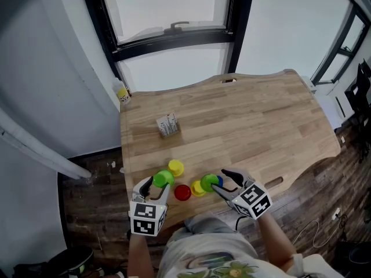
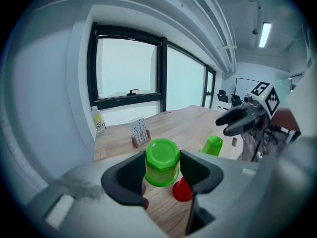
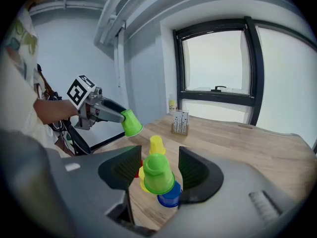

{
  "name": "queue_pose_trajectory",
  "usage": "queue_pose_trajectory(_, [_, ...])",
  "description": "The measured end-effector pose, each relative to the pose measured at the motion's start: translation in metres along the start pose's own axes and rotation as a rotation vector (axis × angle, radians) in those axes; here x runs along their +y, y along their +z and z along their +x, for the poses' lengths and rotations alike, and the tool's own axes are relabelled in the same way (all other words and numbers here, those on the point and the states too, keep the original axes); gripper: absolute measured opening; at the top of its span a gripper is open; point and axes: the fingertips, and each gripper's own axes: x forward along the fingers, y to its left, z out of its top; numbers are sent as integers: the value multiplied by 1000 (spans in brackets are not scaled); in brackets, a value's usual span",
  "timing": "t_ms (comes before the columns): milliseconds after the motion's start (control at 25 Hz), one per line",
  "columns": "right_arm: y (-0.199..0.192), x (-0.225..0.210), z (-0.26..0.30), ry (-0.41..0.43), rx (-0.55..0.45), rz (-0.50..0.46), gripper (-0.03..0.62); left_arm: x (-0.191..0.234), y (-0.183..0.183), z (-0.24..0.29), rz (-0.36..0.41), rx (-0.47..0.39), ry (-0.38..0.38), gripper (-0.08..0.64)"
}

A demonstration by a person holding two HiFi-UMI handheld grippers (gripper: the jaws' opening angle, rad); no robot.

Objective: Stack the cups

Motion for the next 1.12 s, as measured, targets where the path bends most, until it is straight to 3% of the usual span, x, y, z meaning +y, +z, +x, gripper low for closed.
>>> queue_pose_trajectory(600, [-6, 6, -7, -15, -8, 20, 233, -54, -8, 16, 115, 57, -128, 229])
queue_pose_trajectory(1120, [-14, 5, -17, -25, -22, 37, 233, -92, -31, 39, 199, 148, -185, 229])
